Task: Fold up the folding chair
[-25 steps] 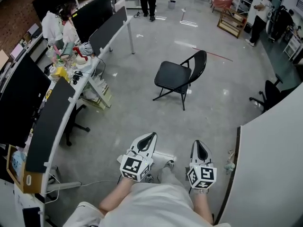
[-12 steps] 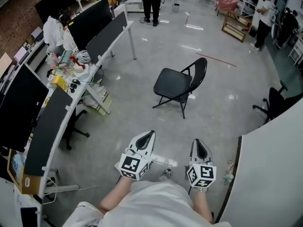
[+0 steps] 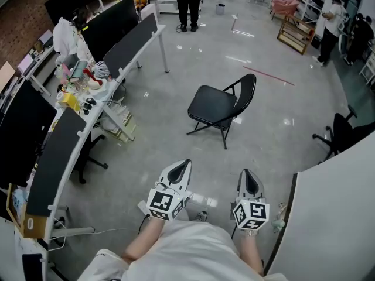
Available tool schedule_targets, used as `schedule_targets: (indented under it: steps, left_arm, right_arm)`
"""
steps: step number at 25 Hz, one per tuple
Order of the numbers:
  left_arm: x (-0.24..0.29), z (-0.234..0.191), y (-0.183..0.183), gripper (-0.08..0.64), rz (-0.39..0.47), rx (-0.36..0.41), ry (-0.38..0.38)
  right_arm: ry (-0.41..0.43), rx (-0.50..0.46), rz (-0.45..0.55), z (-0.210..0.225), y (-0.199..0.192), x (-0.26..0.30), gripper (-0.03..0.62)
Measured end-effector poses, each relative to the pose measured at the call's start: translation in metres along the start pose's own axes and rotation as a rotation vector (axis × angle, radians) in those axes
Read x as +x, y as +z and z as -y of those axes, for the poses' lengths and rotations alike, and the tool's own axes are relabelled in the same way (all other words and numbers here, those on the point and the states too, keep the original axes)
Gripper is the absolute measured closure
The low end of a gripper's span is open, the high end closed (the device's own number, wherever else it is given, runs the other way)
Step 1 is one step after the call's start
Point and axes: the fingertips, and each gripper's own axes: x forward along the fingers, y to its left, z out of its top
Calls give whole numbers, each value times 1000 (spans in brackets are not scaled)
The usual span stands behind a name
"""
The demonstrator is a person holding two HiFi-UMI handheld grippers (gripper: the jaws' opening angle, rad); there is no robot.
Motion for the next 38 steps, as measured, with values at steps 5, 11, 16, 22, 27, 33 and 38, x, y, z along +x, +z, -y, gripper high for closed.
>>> schedule_targets:
  steps: [5, 11, 16, 22, 27, 33, 38]
  left_arm:
    - [19, -18, 0, 548, -3, -11, -4]
    - [62, -45, 6, 549, -4, -9, -49]
    - [102, -75, 11, 549, -17, -9, -93]
    - [143, -122, 22, 548, -13, -30, -124]
    - [167, -156, 22, 548, -21, -52, -157]
    - [189, -183, 25, 548, -23, -66, -202]
    - [199, -208, 30, 548, -9, -65, -210]
  right_arm:
    - [-22, 5, -3, 3, 2, 16, 586]
    - [-53, 20, -15, 7, 9, 57, 588]
    - [-63, 11, -24, 1, 23, 104, 586]
    - [-98, -5, -31, -10, 34, 154, 588]
    - [-134, -1, -48, -19, 34, 188, 588]
    - [-177, -1, -46, -29, 40, 216, 588]
    - [-184, -12, -44, -41, 41, 237, 586]
